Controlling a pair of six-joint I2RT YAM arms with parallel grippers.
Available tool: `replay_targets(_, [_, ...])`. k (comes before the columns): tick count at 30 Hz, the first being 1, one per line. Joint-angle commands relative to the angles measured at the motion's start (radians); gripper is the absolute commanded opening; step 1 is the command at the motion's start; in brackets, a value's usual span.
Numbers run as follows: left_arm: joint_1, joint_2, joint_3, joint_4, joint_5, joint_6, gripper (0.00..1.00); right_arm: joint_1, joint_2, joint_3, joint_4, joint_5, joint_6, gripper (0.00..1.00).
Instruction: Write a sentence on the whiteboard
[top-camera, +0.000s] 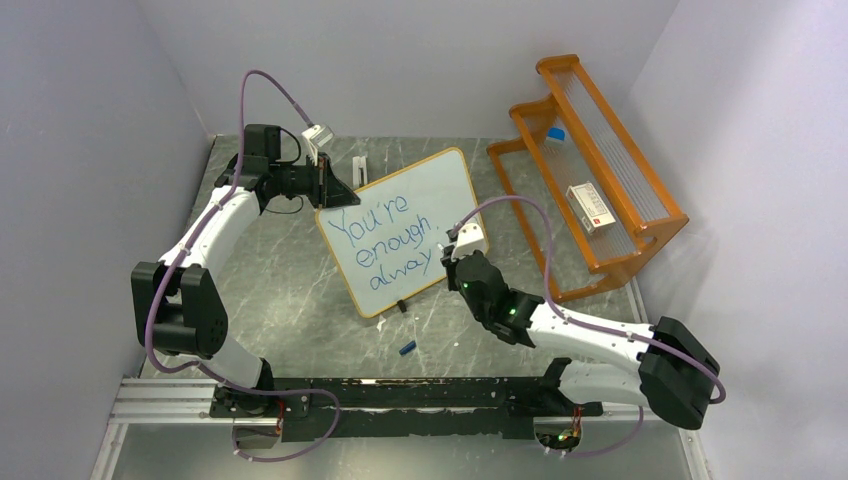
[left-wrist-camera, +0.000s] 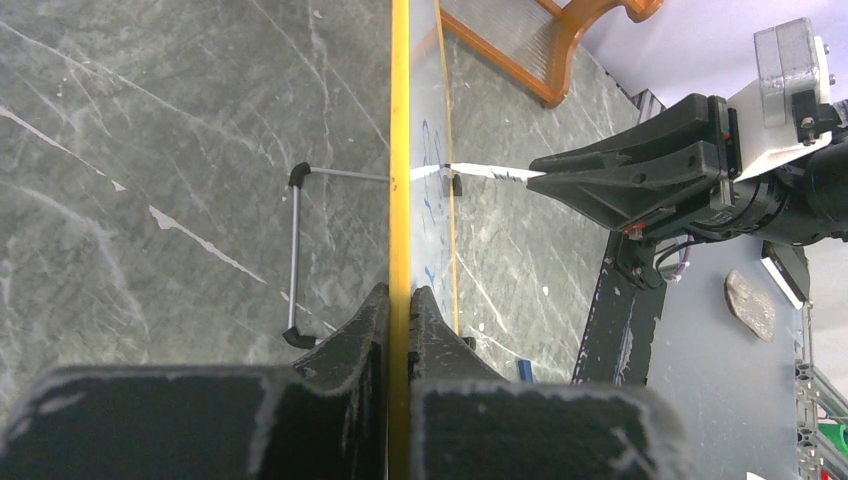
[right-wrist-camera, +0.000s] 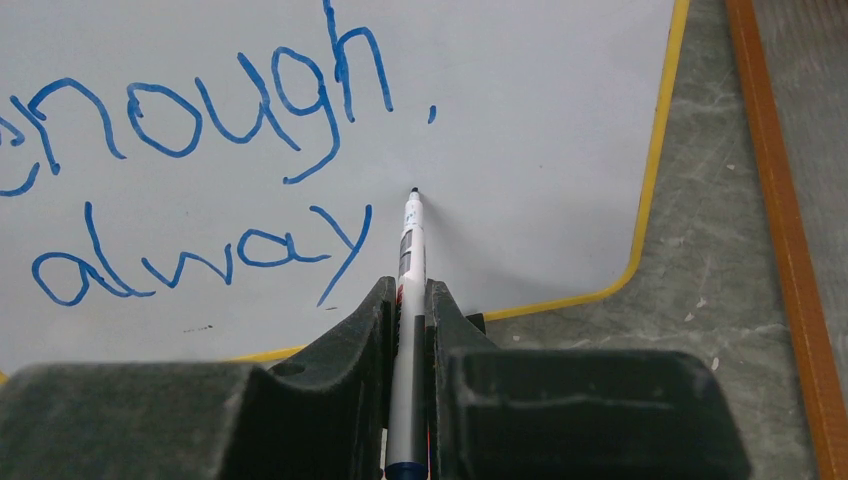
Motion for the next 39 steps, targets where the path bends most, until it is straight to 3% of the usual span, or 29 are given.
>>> replay_targets(1, [-0.004,0.034,-0.005,-0.041,-0.100,0.078,0.05,-0.013,0.013,-0.001,0.043,-0.010,0.002,0.00])
replay_targets(28, [-0.003,0.040,-0.002,-0.043,-0.101,0.076,0.05,-0.014,-0.020,-0.008,-0.008,-0.101,0.007,0.00])
replay_targets(39, [-0.003,0.039,-0.003,-0.043,-0.103,0.076,0.05,-0.015,-0.023,-0.026,-0.070,-0.049,0.040,0.00])
